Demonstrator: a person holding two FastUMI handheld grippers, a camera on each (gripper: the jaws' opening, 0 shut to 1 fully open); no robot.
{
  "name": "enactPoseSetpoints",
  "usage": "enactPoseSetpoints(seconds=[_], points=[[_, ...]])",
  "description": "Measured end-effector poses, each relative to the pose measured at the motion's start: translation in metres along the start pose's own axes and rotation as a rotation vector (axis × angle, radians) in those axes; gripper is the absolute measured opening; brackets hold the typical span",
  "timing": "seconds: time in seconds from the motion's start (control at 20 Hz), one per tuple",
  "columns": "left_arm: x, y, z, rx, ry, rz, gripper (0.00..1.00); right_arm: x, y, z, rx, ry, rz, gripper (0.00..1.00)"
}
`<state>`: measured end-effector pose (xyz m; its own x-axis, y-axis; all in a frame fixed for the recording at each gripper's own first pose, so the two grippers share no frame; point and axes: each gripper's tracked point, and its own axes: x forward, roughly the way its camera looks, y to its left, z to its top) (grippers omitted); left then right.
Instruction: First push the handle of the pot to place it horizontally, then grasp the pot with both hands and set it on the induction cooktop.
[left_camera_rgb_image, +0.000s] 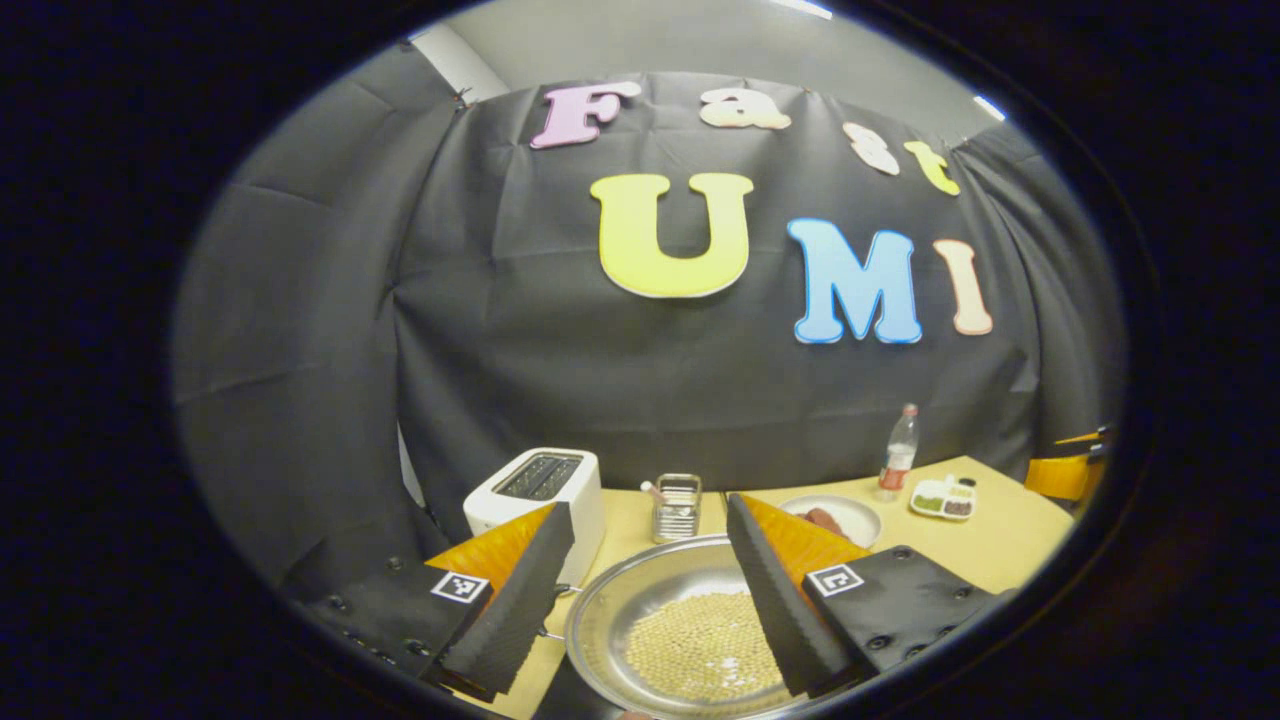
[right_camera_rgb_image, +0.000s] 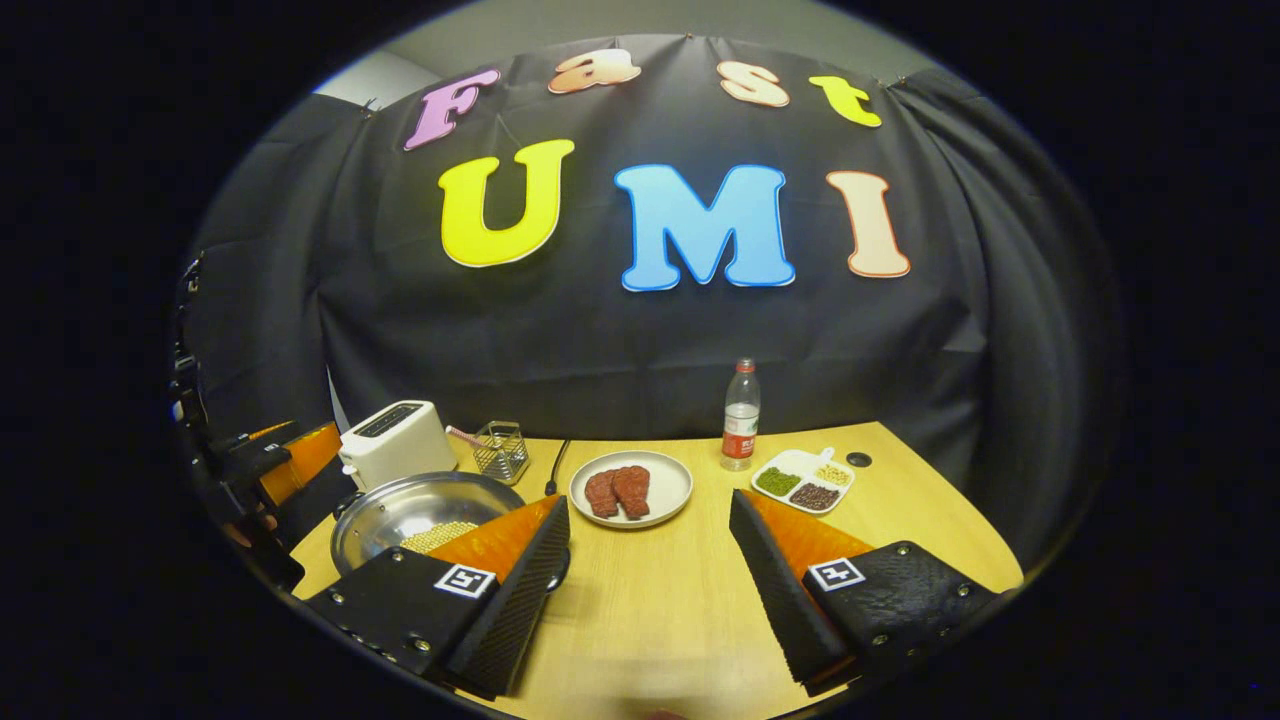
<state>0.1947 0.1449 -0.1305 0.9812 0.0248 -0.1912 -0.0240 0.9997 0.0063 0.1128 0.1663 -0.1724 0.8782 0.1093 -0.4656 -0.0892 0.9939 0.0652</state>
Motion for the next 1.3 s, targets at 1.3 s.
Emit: enactPoseSetpoints(seconds=[1.3], points=[[-0.279, -0.094, 0.132, 0.059, -0.268, -0.021, 0.99, -0.222, -0.093, 0.082, 0.045, -0.366, -0.014, 0.98]])
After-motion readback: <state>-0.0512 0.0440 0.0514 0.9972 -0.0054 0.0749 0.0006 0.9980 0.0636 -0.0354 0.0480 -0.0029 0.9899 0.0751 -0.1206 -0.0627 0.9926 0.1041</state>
